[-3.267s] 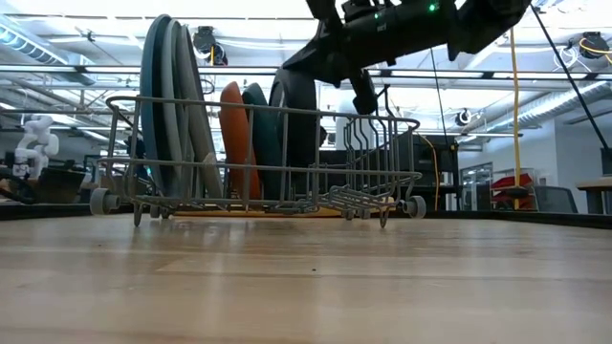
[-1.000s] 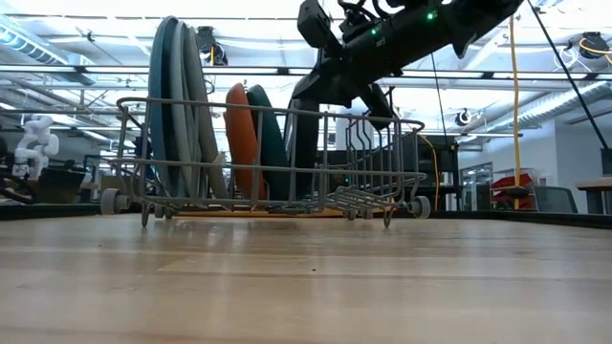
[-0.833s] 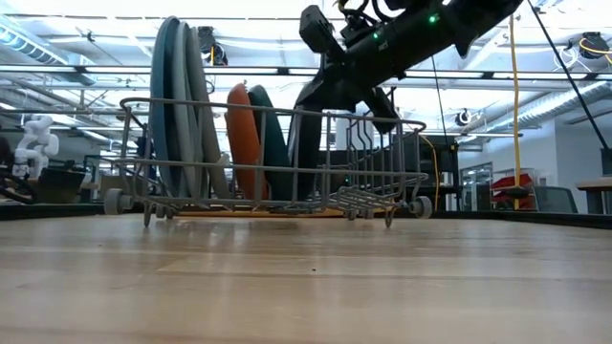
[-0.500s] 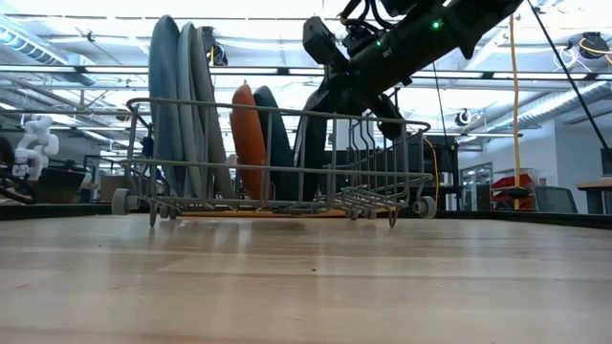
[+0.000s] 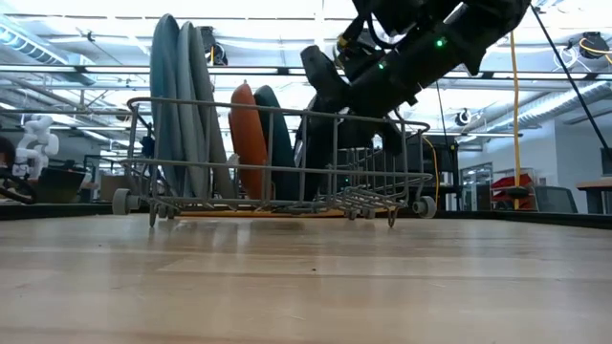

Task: Sort dishes
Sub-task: Put the black plate in the dish rack

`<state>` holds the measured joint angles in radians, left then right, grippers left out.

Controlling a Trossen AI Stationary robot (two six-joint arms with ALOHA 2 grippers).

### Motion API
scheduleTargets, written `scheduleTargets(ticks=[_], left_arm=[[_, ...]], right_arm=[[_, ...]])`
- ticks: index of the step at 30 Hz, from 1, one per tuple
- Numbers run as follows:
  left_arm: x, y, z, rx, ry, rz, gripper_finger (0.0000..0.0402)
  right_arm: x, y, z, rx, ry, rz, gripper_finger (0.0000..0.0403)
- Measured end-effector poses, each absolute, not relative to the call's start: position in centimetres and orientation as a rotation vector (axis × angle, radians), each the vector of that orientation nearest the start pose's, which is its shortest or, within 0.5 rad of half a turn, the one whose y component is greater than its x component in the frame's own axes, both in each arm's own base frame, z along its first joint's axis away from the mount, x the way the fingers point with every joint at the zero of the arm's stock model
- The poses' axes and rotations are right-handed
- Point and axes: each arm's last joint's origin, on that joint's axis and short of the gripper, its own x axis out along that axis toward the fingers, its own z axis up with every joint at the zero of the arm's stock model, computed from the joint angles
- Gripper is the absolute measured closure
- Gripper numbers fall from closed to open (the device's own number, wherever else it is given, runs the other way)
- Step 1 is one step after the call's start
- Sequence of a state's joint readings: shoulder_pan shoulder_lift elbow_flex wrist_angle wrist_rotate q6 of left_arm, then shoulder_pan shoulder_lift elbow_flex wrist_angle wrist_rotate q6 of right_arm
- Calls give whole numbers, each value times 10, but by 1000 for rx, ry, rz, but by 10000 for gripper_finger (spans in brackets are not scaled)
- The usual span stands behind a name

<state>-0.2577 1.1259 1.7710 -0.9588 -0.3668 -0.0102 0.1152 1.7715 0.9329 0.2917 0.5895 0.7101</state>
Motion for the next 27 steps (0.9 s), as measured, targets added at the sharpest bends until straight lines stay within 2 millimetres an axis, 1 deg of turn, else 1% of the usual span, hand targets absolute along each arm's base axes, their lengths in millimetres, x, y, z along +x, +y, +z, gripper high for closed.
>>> scheduleTargets(ticks=[3, 5, 7, 9, 12, 20, 27], left_arm=[[154, -30, 508, 83, 299, 110, 103], [154, -30, 508, 82, 299, 108, 103], [154, -30, 508, 82, 299, 105, 103], [154, -30, 508, 82, 299, 104, 103], [154, -30, 508, 81, 299, 104, 103], [154, -30, 508, 81, 299, 104, 103], [155, -31, 507, 73, 303, 84, 103]], right_arm=[[359, 25, 175, 506, 314, -635, 207], [359, 27, 175, 494, 314, -628, 176], [359, 31, 177, 469, 300, -610, 153], [360, 36, 181, 448, 284, -587, 139], [359, 40, 188, 445, 261, -570, 131], [353, 48, 202, 451, 241, -539, 132], [342, 61, 210, 479, 278, -515, 129]])
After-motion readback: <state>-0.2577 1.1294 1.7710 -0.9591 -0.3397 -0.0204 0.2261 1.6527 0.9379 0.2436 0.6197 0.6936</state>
